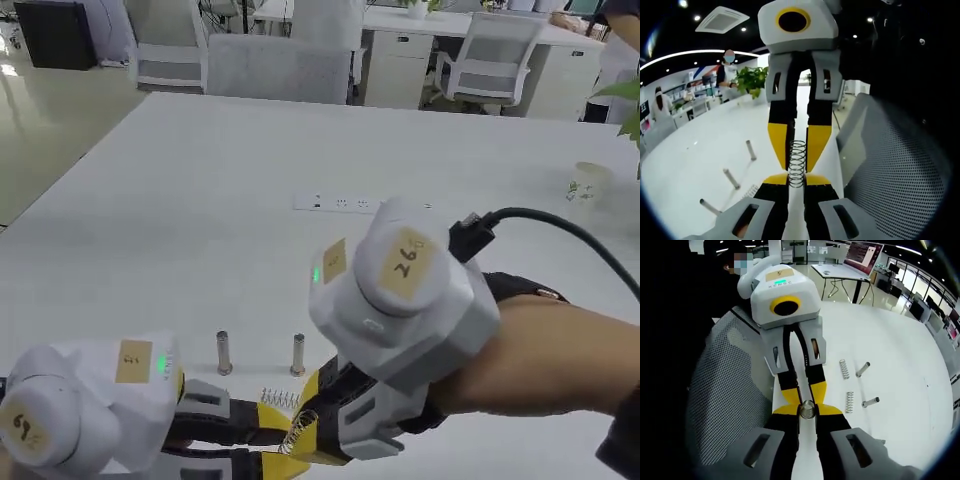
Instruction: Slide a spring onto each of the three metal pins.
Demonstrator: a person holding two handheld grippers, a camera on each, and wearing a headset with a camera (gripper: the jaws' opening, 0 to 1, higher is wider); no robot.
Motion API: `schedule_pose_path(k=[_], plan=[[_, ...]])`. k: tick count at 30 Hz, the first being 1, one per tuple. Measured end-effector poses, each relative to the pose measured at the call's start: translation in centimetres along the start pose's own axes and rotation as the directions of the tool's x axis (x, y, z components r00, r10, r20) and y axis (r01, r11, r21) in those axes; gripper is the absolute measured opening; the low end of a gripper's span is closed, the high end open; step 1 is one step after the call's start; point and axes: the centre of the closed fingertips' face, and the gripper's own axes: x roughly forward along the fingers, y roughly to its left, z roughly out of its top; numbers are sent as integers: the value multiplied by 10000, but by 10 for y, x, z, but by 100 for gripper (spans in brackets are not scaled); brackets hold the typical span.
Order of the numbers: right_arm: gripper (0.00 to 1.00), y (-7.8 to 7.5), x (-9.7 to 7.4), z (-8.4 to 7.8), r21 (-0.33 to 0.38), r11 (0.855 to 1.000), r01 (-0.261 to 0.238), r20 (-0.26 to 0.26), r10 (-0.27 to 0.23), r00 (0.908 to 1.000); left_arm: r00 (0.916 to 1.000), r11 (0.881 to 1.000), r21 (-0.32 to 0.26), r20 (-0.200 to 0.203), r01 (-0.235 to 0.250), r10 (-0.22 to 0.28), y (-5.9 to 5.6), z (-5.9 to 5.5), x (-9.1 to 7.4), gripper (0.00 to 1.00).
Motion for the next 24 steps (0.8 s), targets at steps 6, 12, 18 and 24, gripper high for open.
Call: schedule_pose_path(k=[6, 12, 18, 24], plan=[[9, 0, 2, -2, 18, 10000, -66, -118, 66, 9999, 10000, 10000, -32, 53, 22, -21, 0, 1, 0, 2], [9, 0, 4, -4, 19, 9999, -121, -235, 121, 9996, 10000, 10000, -18, -34, 85, -85, -1, 0, 2, 2], [8, 0, 4, -6, 19, 9999, -136, -324, 136, 9994, 9999, 9999, -42, -64, 109, -109, -1, -1, 3, 2], [8, -1, 5, -6, -15, 9999, -117, -432, 116, 9990, 9999, 10000, -59, -89, 70, -71, 0, -2, 2, 2]])
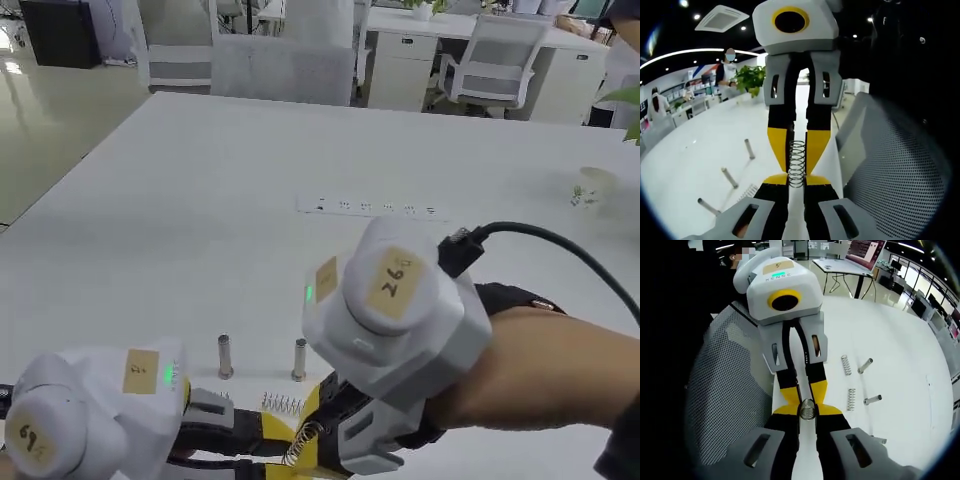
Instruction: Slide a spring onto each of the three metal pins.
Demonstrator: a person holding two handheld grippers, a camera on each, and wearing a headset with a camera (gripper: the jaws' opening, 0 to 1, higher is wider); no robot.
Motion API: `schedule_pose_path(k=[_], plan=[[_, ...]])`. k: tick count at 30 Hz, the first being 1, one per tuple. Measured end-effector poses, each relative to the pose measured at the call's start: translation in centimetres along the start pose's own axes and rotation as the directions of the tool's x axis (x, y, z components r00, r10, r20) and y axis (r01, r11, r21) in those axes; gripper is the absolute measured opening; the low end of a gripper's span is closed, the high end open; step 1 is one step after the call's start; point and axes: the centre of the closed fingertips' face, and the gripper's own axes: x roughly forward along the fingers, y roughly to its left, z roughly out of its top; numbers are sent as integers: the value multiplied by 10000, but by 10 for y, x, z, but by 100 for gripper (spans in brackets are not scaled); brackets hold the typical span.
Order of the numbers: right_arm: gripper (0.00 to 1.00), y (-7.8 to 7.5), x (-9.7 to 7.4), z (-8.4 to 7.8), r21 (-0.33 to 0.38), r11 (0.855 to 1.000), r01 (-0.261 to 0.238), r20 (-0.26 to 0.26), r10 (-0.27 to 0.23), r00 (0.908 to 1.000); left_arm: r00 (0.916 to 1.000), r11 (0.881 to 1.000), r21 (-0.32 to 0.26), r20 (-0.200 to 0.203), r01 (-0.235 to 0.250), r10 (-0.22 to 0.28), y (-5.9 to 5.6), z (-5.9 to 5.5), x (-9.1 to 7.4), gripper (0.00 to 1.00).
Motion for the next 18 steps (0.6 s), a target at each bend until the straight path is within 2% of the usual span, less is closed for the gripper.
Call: schedule_pose_path(k=[18], plan=[[8, -4, -1, 2, -122, 9997, 196, -20, -197, 9998, 9996, 9996, -90, 126, -261, 262, 4, 1, -1, 3]])
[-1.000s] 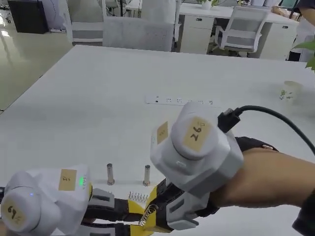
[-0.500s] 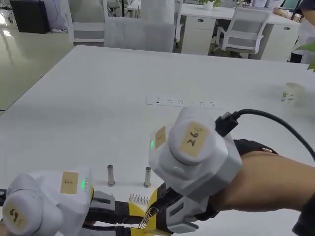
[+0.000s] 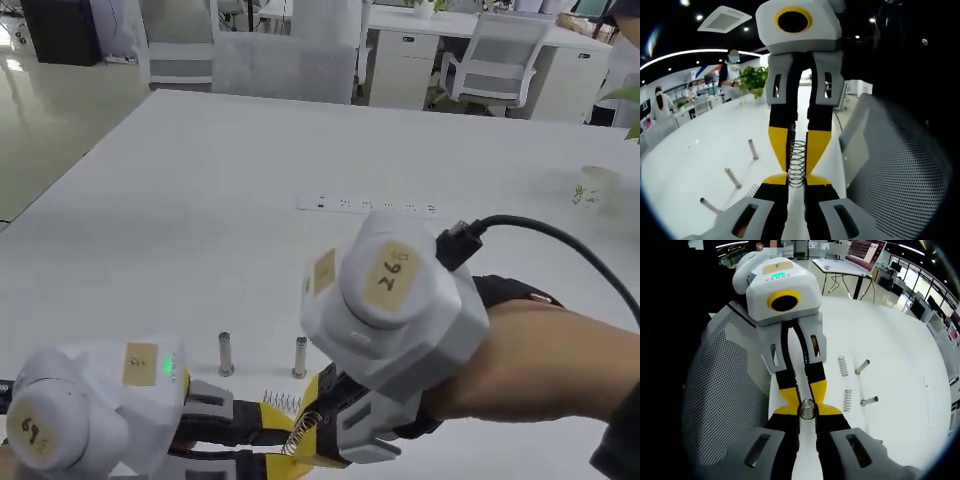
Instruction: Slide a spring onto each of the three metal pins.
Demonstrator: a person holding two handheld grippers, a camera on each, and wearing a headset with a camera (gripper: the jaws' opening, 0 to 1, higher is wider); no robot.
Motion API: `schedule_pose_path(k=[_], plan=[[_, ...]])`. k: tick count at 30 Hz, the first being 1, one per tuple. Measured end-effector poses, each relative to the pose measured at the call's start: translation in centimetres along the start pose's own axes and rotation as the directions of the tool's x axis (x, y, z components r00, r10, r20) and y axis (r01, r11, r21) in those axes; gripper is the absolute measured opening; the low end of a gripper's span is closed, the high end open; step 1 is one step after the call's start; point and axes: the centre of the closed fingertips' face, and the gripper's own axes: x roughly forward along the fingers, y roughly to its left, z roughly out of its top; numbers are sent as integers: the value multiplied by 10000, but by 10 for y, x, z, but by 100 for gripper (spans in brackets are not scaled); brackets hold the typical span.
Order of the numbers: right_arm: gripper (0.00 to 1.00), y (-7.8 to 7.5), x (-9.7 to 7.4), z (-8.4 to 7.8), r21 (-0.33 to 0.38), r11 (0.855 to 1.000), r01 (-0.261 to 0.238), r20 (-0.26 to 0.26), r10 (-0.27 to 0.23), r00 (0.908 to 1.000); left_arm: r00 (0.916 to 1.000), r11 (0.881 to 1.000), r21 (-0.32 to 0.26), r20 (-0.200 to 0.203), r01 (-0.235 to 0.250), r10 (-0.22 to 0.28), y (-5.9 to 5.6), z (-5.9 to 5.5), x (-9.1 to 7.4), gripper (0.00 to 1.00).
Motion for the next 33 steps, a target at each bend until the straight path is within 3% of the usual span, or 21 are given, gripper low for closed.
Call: schedule_pose_path(k=[10, 24, 33], plan=[[8, -3, -1, -1, 51, 10000, 77, -12, -77, 10000, 9998, 9994, -317, 172, -128, 133, 4, 1, -1, 11], [8, -8, -7, -4, 170, 9995, 250, -26, -250, 9997, 9997, 9968, -793, 179, -137, 152, 4, 0, -1, 30], [8, -11, -11, -8, 235, 9992, 316, -118, -313, 9994, 9995, 9946, -1024, 223, -180, 203, 5, -2, -3, 35]])
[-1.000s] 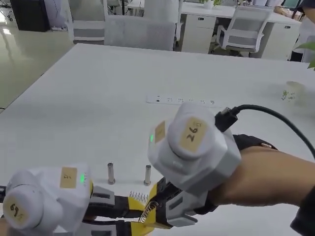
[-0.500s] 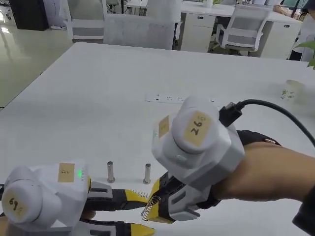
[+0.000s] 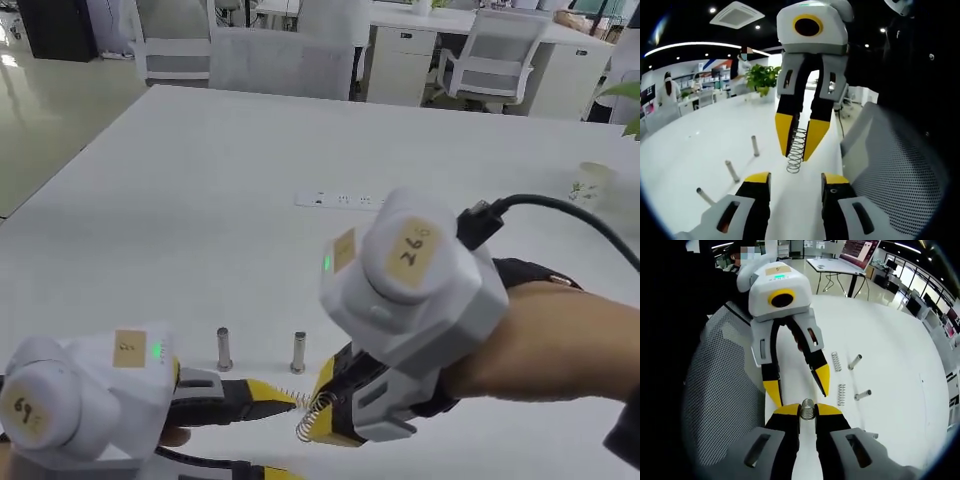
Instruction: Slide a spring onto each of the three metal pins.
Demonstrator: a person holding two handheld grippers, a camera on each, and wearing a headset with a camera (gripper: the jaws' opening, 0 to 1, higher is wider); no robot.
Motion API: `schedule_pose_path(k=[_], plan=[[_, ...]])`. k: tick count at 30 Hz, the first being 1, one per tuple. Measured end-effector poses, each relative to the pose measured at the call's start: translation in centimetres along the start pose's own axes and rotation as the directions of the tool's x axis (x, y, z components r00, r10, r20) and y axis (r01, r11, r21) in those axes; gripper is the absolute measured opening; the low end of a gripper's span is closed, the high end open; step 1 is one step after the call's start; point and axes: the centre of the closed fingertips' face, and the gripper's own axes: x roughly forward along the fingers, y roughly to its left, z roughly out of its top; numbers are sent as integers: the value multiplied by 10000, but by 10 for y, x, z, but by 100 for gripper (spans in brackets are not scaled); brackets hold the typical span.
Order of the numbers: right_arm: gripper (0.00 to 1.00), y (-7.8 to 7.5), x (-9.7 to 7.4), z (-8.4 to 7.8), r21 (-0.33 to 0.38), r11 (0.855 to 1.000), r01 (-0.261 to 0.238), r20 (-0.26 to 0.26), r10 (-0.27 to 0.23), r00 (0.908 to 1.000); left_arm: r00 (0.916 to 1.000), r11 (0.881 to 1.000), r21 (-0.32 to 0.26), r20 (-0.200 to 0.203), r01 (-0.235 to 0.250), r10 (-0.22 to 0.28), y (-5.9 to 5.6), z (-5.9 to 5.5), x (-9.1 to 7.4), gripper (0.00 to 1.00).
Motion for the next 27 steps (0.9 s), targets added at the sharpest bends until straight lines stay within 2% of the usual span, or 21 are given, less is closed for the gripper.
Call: schedule_pose_path(k=[27], plan=[[8, -16, -15, -17, 325, 9988, 366, -250, -358, 9990, 9992, 9987, -369, 136, -362, 367, 6, -2, -6, 41]])
